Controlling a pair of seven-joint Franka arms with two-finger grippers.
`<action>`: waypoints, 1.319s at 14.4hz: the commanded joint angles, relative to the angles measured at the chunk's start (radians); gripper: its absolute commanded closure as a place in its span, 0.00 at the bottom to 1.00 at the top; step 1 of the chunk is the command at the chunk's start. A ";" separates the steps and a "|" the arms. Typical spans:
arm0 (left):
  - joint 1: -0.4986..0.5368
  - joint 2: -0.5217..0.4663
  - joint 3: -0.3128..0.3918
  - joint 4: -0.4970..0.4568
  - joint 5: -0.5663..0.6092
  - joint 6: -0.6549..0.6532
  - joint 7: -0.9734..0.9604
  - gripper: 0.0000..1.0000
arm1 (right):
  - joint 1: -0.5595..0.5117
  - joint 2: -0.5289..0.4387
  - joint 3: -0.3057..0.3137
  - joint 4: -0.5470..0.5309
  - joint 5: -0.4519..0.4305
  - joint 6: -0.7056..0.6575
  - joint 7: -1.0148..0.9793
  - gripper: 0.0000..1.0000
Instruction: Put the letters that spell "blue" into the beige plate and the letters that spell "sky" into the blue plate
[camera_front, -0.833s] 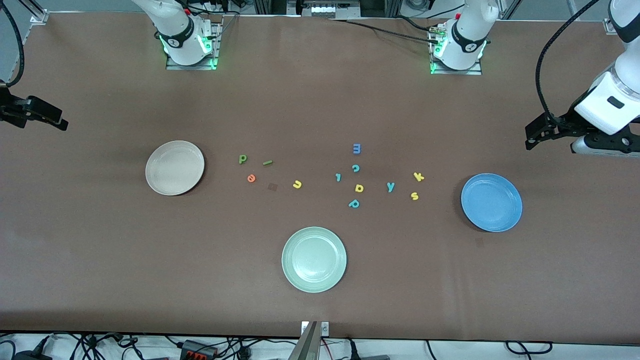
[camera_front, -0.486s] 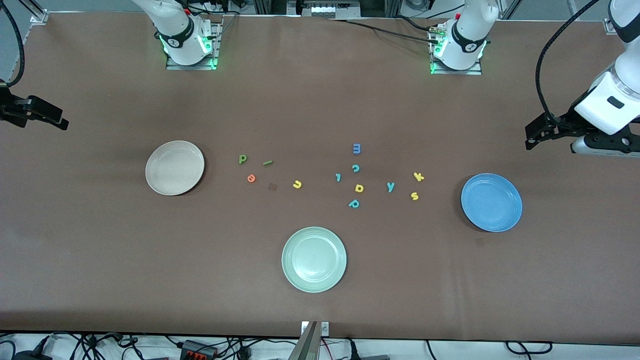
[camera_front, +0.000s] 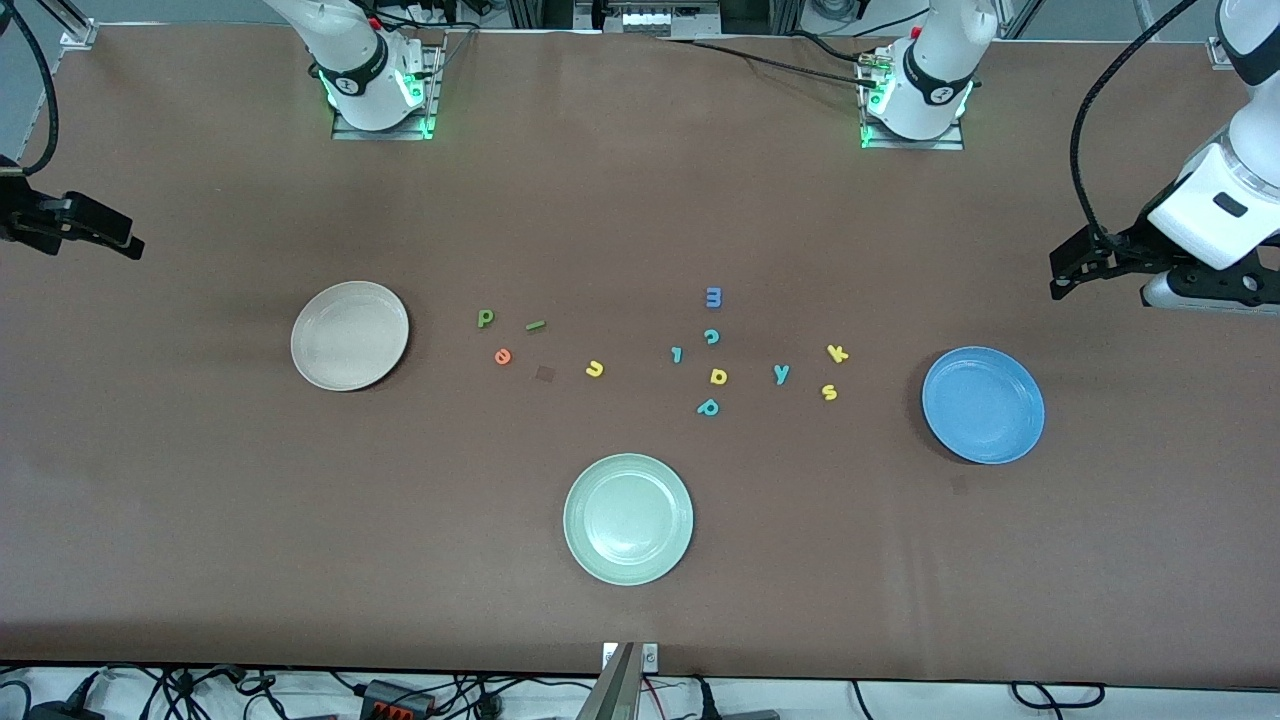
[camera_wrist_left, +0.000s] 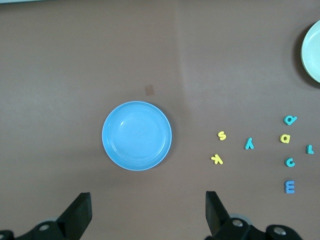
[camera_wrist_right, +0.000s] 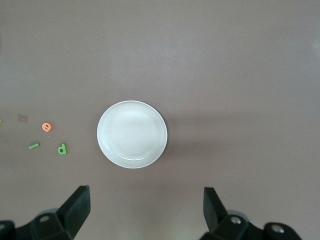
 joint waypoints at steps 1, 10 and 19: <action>-0.001 0.003 -0.003 0.047 -0.011 -0.092 -0.003 0.00 | -0.010 0.006 0.009 -0.006 -0.011 -0.003 -0.003 0.00; -0.018 0.052 -0.003 0.104 -0.013 -0.095 -0.011 0.00 | 0.130 0.071 0.019 -0.028 -0.004 -0.036 0.014 0.00; -0.079 0.088 -0.001 0.095 -0.002 -0.141 -0.011 0.00 | 0.493 0.293 0.019 -0.169 0.061 0.254 0.202 0.00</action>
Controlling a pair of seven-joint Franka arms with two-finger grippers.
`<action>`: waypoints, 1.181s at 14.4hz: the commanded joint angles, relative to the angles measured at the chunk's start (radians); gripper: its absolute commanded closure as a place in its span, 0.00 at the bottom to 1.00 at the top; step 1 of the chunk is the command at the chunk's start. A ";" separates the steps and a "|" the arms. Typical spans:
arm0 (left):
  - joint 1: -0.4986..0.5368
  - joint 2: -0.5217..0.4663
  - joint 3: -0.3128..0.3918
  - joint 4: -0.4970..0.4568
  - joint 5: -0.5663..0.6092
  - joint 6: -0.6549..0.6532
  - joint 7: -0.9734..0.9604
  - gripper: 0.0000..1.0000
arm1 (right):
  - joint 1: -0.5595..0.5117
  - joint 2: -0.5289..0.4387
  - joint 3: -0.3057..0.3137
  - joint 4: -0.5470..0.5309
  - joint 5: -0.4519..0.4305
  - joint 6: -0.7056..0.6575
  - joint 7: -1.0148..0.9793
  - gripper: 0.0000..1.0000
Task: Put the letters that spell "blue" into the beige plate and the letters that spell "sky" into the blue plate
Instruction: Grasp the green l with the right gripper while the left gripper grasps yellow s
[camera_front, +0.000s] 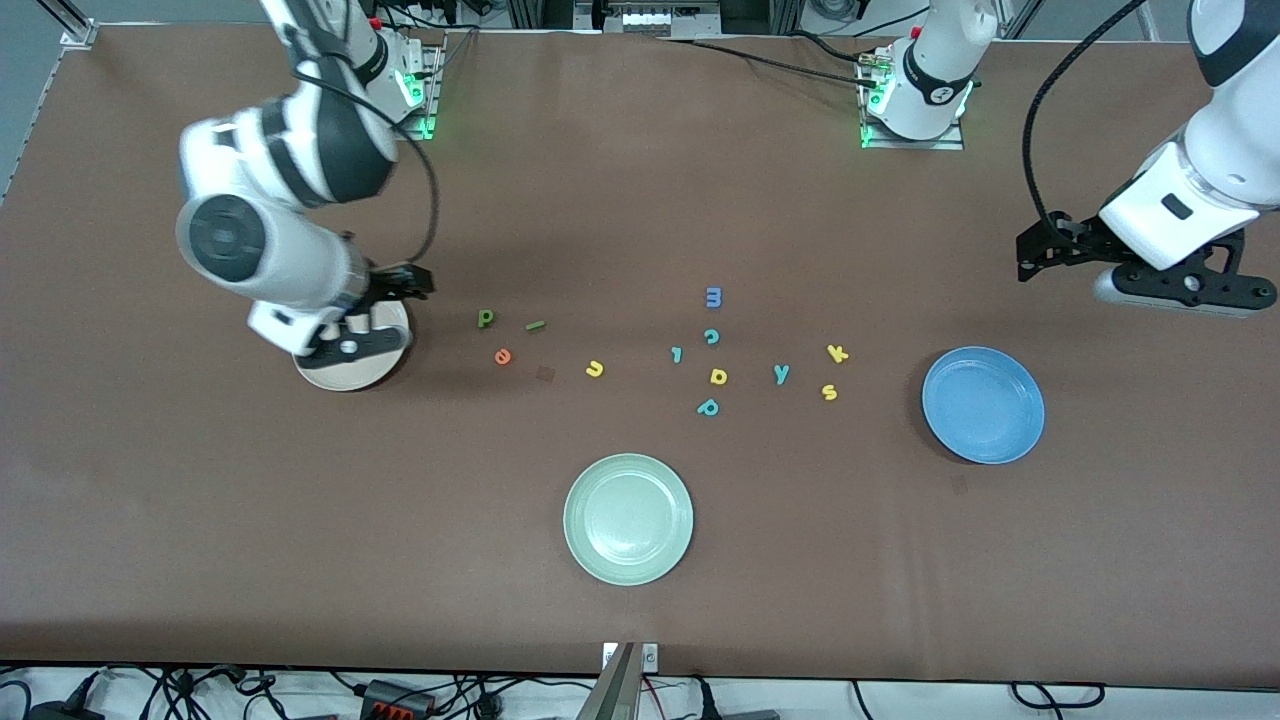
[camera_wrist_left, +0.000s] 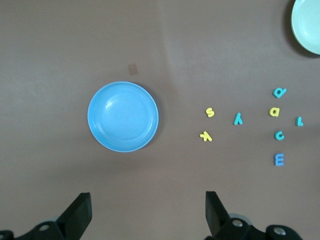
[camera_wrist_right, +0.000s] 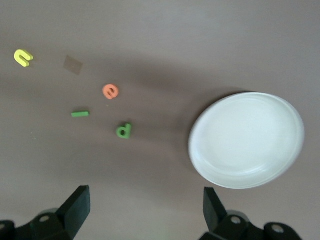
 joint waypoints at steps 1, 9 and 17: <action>-0.014 0.058 0.003 0.031 -0.001 -0.021 -0.007 0.00 | 0.080 0.035 -0.010 -0.018 0.010 0.042 0.113 0.00; -0.141 0.277 0.004 0.029 -0.007 0.138 -0.030 0.00 | 0.186 0.113 -0.010 -0.170 0.015 0.375 0.783 0.00; -0.168 0.475 0.003 -0.055 -0.001 0.460 -0.404 0.00 | 0.289 0.214 -0.010 -0.207 0.015 0.571 1.364 0.04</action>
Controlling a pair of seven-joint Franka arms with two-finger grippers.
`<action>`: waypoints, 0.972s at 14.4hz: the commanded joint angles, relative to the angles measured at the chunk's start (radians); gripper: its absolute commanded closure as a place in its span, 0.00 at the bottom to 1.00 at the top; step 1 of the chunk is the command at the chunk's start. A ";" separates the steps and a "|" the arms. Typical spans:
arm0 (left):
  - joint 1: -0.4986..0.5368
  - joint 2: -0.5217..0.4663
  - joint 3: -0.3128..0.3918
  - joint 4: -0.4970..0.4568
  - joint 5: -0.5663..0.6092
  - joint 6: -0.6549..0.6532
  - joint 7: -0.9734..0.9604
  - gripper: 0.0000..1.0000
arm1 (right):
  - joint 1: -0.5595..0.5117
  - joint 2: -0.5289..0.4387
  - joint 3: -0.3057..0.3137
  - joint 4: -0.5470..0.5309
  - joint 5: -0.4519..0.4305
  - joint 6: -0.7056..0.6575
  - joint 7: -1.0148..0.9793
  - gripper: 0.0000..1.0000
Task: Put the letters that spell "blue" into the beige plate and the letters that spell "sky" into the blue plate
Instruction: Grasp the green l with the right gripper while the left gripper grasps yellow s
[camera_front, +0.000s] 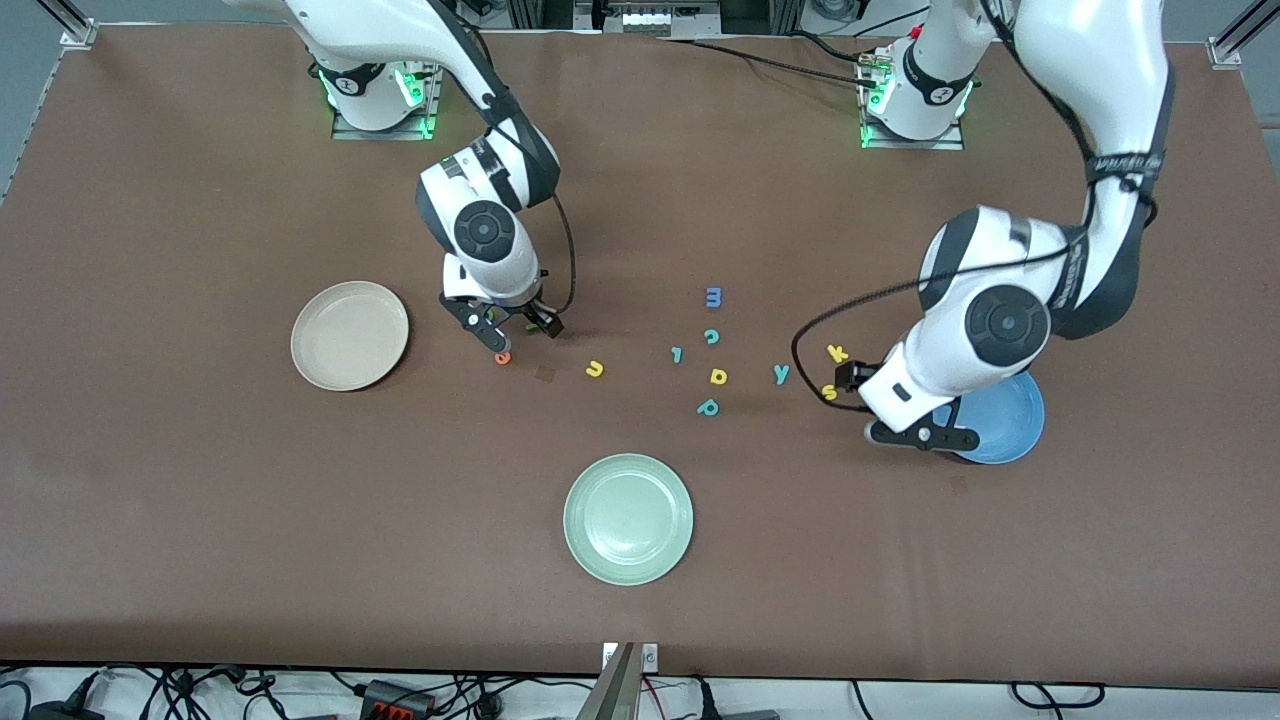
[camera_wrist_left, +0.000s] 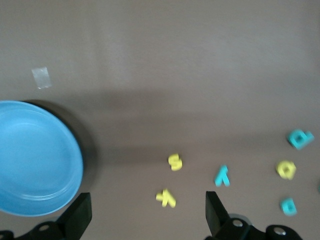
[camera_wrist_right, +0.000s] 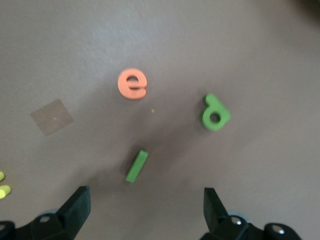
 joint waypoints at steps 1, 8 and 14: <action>-0.009 0.035 -0.001 -0.068 -0.001 0.103 -0.139 0.00 | 0.015 0.023 -0.010 -0.009 0.009 0.049 0.089 0.07; -0.036 0.039 0.000 -0.308 -0.001 0.404 -0.198 0.00 | -0.005 0.023 -0.010 -0.059 0.009 0.121 0.088 0.62; -0.059 0.046 0.000 -0.331 -0.001 0.437 -0.204 0.23 | -0.007 0.023 -0.010 -0.053 0.007 0.125 0.065 0.95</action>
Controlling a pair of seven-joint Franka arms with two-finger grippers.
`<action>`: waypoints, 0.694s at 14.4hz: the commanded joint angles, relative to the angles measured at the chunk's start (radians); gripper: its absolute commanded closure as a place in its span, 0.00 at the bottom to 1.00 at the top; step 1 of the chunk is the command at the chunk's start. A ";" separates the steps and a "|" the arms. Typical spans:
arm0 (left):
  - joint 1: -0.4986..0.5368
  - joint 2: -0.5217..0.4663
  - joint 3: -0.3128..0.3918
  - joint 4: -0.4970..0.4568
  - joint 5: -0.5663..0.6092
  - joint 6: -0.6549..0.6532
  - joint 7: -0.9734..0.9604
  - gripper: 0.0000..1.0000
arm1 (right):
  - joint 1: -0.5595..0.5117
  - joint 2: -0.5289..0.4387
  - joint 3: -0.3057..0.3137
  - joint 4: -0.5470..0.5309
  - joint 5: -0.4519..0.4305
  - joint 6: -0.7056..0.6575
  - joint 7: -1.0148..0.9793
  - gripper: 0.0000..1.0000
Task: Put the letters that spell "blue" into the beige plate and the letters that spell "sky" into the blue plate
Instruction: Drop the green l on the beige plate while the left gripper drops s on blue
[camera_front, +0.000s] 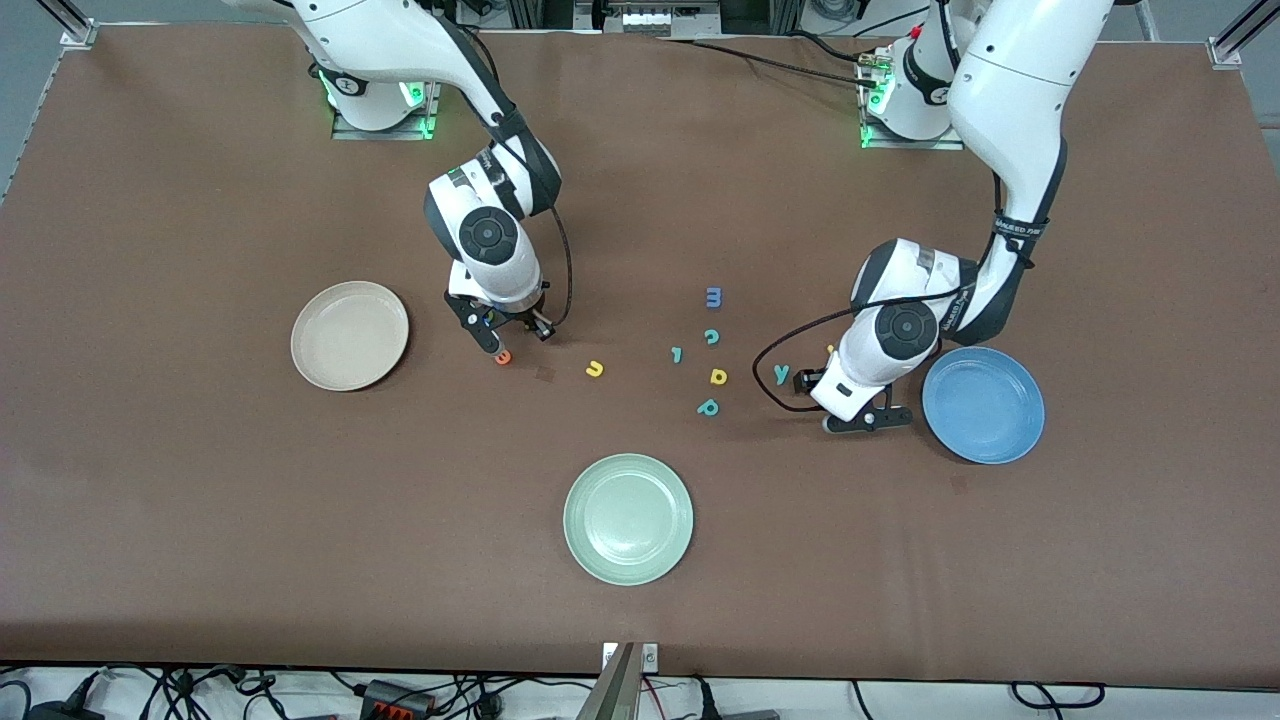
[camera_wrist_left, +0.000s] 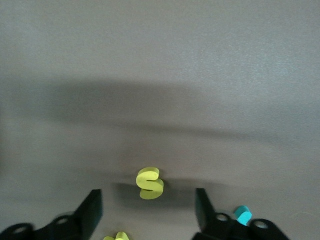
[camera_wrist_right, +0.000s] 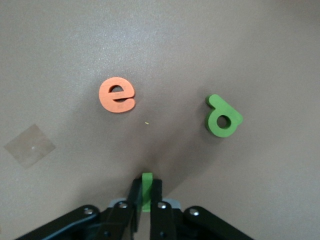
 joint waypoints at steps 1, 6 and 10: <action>-0.006 -0.016 0.006 -0.037 -0.001 0.040 -0.012 0.26 | -0.006 -0.016 0.005 -0.016 0.005 0.009 -0.021 0.97; 0.002 -0.013 0.006 -0.028 -0.001 0.044 -0.010 0.60 | -0.109 -0.159 -0.001 -0.011 0.005 -0.144 -0.281 0.97; 0.005 0.003 0.006 -0.031 -0.001 0.085 -0.010 0.73 | -0.282 -0.240 -0.008 -0.016 0.004 -0.400 -0.630 0.97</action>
